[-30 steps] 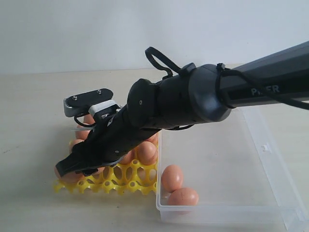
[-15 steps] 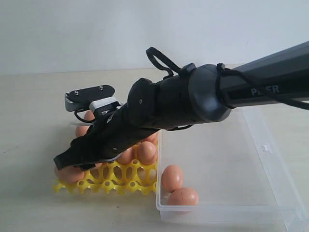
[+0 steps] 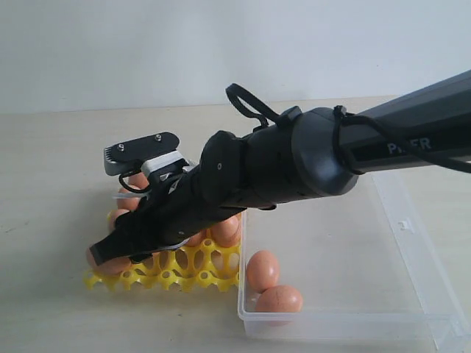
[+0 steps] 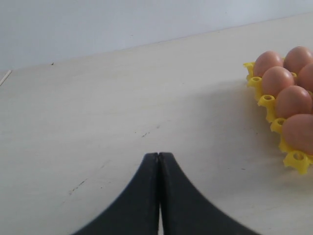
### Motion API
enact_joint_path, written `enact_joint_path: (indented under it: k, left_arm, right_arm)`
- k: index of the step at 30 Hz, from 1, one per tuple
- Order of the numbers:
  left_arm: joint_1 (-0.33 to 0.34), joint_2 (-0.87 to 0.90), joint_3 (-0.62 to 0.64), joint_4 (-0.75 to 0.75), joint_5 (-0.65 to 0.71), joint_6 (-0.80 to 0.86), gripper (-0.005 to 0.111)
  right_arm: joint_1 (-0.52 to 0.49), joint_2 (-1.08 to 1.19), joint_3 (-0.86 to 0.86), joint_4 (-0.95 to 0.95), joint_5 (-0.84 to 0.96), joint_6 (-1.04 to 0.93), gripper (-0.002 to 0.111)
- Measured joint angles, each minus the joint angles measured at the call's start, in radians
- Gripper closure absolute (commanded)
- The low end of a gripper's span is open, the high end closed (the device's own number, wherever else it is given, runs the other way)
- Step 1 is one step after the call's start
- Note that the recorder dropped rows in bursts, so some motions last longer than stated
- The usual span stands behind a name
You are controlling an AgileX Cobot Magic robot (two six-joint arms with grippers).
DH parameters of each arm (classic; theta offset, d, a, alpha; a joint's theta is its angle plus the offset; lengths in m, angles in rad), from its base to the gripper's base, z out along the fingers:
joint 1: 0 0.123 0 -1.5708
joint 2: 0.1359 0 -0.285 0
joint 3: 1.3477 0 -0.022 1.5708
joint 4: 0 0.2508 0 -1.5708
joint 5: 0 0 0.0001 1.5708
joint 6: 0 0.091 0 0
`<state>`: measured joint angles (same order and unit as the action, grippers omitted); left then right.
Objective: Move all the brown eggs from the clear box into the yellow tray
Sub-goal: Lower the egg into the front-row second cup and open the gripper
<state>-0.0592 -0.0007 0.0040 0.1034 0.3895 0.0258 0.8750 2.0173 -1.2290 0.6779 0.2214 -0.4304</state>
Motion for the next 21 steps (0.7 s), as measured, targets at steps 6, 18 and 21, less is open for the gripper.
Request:
enact_joint_path:
  k: [6, 18, 21]
  left_arm:
    - [0.000, 0.000, 0.000, 0.000, 0.000, 0.000, 0.107]
    - [0.000, 0.000, 0.000, 0.000, 0.000, 0.000, 0.107]
    - [0.000, 0.000, 0.000, 0.000, 0.000, 0.000, 0.107]
  right_arm:
    - [0.000, 0.000, 0.014, 0.000, -0.021, -0.007, 0.108]
    - [0.000, -0.008, 0.014, 0.004, -0.003, -0.009, 0.060]
    - [0.000, -0.027, 0.014, 0.004, -0.003, -0.009, 0.050]
